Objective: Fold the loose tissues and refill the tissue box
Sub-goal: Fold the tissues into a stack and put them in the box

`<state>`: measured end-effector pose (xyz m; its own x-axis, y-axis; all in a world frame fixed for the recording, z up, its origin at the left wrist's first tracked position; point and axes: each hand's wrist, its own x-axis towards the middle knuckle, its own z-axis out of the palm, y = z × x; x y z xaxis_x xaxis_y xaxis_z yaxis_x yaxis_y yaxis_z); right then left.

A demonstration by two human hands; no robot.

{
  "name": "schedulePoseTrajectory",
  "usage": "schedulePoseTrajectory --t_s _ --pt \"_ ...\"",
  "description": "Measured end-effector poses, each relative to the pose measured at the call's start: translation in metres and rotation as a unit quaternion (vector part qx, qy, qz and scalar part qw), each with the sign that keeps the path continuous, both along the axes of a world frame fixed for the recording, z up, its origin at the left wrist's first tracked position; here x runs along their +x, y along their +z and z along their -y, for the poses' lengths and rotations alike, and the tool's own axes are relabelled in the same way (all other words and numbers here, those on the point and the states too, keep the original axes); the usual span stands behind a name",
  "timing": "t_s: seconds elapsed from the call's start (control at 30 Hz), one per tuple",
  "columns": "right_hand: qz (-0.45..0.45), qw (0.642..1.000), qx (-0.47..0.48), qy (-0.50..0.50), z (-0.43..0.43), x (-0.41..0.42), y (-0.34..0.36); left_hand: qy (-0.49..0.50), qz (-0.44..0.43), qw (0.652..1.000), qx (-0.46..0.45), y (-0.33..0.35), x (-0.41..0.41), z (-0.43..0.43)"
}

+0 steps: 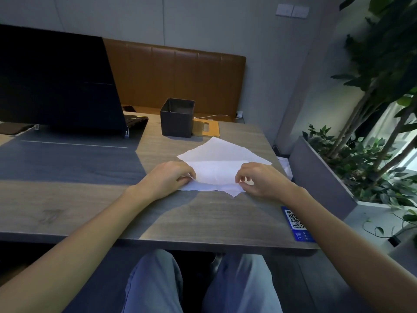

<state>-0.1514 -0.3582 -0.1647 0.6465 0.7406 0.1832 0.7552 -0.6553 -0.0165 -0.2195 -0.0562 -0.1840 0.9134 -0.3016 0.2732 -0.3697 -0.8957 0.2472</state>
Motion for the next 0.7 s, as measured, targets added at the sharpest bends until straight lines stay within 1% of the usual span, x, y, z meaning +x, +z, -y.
schedulePoseTrajectory --t_s 0.2,0.3,0.43,0.53,0.63,0.7 --pt "-0.011 1.000 0.023 0.005 0.005 -0.004 -0.007 0.030 0.005 0.999 -0.034 0.000 -0.005 -0.003" --pt "-0.017 0.999 0.031 0.005 0.005 -0.006 -0.010 0.031 -0.004 0.999 -0.042 -0.001 -0.007 -0.004" --pt "-0.014 0.998 0.056 0.012 0.005 -0.009 -0.012 0.016 -0.008 0.996 -0.085 -0.003 -0.011 -0.007" --pt "-0.014 0.999 0.052 0.002 0.006 -0.011 -0.011 0.008 -0.016 0.997 -0.079 -0.004 -0.013 -0.008" --pt "0.011 0.999 0.051 0.017 0.007 -0.012 -0.012 0.012 -0.031 0.997 -0.063 -0.004 -0.015 -0.007" --pt "0.008 0.999 0.050 0.019 0.007 -0.012 -0.011 0.021 -0.039 0.998 -0.051 -0.004 -0.014 -0.007"
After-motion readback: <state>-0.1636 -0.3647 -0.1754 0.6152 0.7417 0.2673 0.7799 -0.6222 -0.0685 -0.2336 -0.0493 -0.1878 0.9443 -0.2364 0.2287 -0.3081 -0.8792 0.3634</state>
